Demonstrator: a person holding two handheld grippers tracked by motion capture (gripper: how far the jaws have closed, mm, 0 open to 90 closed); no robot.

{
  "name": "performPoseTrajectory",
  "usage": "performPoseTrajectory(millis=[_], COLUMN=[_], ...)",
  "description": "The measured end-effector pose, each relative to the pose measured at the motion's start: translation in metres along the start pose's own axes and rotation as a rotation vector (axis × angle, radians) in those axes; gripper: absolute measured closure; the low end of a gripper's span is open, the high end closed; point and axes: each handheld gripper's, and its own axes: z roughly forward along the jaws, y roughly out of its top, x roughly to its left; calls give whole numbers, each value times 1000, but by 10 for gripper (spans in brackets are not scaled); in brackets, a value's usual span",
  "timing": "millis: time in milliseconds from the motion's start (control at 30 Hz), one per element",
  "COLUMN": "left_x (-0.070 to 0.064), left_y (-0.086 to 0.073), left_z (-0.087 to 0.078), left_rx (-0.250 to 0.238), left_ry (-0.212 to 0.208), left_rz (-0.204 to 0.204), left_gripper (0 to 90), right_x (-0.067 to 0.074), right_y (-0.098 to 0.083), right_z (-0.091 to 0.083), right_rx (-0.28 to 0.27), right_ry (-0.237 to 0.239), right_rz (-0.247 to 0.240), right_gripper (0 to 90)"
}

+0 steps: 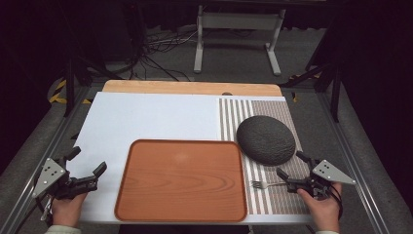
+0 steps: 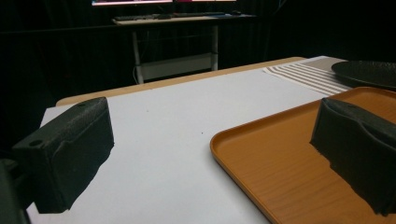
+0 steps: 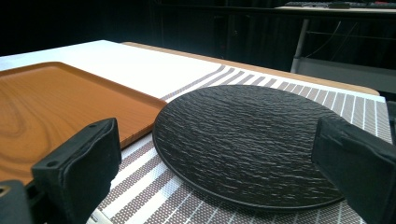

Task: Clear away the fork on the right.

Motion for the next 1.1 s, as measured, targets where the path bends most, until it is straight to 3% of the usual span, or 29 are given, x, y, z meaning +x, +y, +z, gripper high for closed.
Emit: performPoseTrajectory(millis=[200,833,1100], left_x=[-4,-3,-3], left_y=[0,0,0], left_z=[4,4,5], left_rx=[-1,4,11], left_ry=[-26,-36,-41], left_rz=[-1,-12,-13], left_gripper=[2,2,3], right_x=[2,1,1], right_y=[1,-1,17], right_z=[-3,0,17], right_rx=[-3,4,10], right_ry=[1,22,86], right_rz=[-2,14,31], right_gripper=[29,28,21])
